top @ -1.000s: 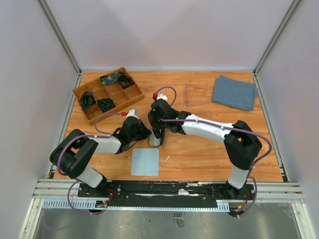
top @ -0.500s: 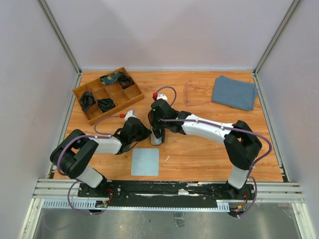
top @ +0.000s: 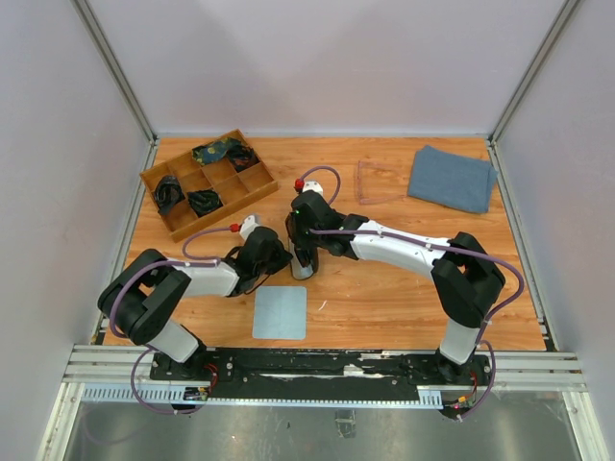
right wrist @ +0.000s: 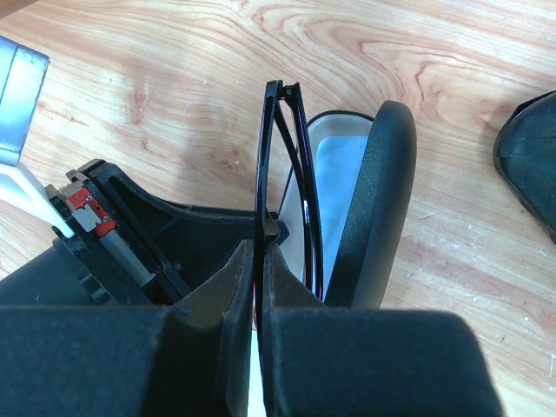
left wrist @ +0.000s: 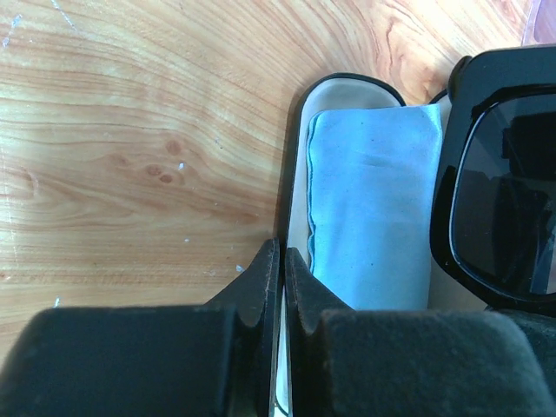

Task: Organize the sunglasses
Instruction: Place the sunglasses in the sunglasses case.

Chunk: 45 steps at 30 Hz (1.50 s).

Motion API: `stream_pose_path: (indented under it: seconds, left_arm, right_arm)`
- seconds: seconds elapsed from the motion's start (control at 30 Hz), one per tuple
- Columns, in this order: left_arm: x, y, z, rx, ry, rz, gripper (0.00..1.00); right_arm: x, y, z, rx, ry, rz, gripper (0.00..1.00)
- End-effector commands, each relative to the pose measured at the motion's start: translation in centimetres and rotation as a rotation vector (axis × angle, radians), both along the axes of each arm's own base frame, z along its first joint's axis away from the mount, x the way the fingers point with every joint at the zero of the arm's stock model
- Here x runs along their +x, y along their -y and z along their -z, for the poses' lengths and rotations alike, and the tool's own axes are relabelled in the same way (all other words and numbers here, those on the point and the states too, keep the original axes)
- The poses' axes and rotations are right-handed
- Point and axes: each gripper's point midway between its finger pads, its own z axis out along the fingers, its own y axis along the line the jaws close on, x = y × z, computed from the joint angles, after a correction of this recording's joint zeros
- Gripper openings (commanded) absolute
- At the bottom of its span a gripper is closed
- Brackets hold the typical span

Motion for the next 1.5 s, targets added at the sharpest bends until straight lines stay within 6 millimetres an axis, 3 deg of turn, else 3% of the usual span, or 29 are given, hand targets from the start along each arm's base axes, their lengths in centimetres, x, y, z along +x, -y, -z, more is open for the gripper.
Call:
stream_pose_path:
  seconds: [0.0, 0.73, 1.1, 1.47]
  left_arm:
    - [1.3, -0.5, -0.4, 0.044, 0.013, -0.09, 0.0]
    - [1.5, 0.1, -1.1, 0.124, 0.012, -0.132, 0.01]
    - [1.5, 0.4, -1.7, 0.11, 0.044, -0.104, 0.12]
    - [1.6, 1.0, -2.1, 0.094, 0.059, -0.075, 0.15]
  right_arm:
    - [0.8, 1.3, 0.0, -0.021, 0.005, 0.05, 0.01]
    - [0.9, 1.3, 0.7, -0.043, -0.009, 0.045, 0.01]
    - [1.1, 2.0, 0.9, -0.049, -0.009, 0.04, 0.01]
    - [1.5, 2.3, 1.0, -0.053, -0.007, 0.037, 0.01]
